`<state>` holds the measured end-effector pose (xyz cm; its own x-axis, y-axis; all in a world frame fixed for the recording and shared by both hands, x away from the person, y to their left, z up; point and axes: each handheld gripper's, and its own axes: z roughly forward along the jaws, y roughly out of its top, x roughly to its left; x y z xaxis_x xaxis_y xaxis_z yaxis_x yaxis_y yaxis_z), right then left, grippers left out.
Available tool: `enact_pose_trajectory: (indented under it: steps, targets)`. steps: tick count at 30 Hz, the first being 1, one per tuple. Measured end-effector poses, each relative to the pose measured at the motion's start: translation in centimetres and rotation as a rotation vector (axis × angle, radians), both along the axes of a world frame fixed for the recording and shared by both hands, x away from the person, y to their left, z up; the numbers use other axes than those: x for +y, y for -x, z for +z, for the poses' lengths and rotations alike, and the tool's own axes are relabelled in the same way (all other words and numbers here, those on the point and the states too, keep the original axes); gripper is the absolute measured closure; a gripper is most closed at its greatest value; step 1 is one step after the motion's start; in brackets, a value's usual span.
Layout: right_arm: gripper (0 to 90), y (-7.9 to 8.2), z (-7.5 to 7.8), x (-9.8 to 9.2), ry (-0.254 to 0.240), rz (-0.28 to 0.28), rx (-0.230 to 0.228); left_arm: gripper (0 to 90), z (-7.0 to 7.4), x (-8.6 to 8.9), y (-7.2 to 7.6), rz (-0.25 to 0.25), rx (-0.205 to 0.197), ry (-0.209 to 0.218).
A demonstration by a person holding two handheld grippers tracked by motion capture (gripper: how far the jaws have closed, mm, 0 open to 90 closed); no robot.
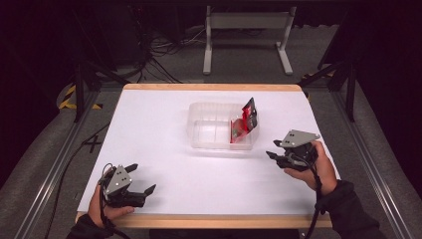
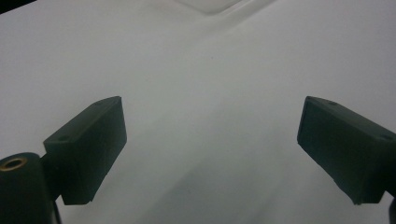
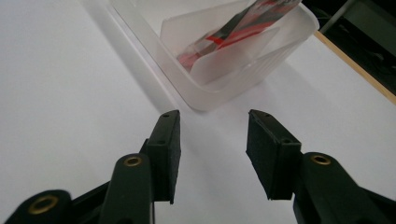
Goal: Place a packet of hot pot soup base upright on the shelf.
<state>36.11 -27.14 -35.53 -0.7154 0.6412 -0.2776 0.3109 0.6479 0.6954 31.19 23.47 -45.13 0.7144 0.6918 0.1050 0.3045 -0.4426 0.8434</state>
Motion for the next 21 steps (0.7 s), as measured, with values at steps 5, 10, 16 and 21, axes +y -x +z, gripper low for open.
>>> enact_pose_trajectory:
  steps: [5, 10, 16, 21]
  targets:
    - [47.3, 0.4, -0.7, -0.7, -0.007, -0.01, 0.008, 8.6, 0.0, 0.0, 0.0, 0.005, -0.001, -0.002]
    - [37.2, 0.9, -1.3, -1.3, -0.01, -0.017, -0.002, 8.6, -0.1, 0.0, 0.0, 0.004, 0.001, -0.004]
    - [28.9, 1.6, -1.9, -2.1, -0.08, -0.026, -0.045, 8.5, -0.1, 0.0, 0.0, 0.001, 0.001, -0.005]
    - [24.0, 2.2, -2.4, -2.6, -0.096, -0.037, -0.089, 8.4, -0.1, 0.0, 0.0, -0.001, 0.001, -0.005]
